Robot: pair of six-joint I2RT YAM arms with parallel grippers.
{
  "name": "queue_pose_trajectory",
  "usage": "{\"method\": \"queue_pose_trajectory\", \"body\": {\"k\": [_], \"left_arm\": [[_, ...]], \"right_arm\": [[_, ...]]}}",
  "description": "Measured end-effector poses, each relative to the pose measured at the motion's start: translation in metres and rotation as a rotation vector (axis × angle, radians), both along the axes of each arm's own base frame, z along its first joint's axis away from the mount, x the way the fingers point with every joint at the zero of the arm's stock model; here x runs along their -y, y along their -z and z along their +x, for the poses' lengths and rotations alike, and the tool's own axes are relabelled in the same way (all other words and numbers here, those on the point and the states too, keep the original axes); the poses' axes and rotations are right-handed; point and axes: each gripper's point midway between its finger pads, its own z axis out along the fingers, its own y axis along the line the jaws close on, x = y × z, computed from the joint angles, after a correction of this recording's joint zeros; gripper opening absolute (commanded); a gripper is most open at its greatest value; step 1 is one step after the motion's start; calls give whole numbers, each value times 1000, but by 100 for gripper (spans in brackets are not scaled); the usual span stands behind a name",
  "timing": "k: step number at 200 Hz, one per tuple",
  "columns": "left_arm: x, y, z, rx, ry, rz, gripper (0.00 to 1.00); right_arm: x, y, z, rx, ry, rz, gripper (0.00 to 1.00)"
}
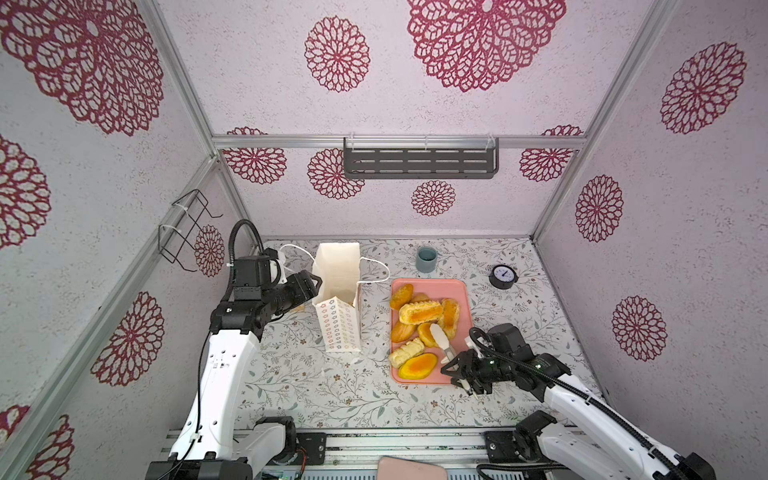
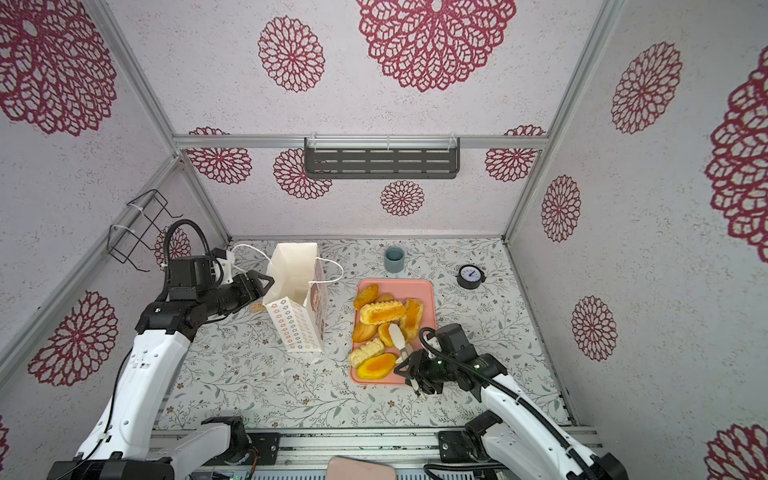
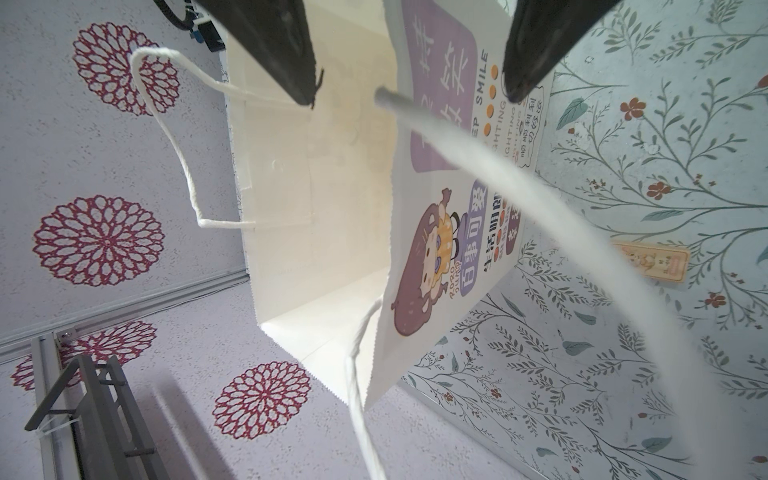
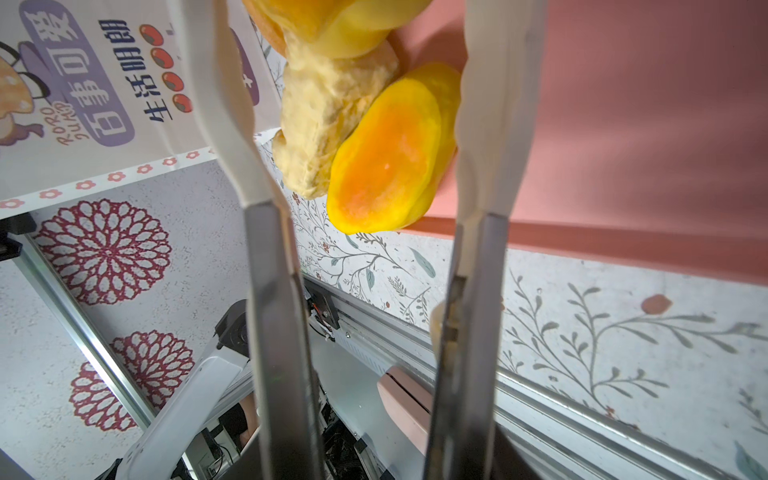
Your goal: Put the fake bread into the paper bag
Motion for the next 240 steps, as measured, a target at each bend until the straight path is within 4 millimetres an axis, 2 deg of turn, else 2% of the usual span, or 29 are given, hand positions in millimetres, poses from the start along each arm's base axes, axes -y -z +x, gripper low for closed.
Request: {"method": "queue_pose_trajectory", "body": {"k": [73,130,186,240], "left_arm": [[0,3,1,-8,0,0,74],[0,3,1,-8,0,0,74],[0,3,1,-8,-1,0,75],[0,3,1,-8,0,-1,70]], "right_arm": [[-2,1,6,5,7,10,45],[-1,3,4,-9,17,8,33],[5,-10,-6,27,22,27,24],[13,-19,-16,52,28,20,23]]}}
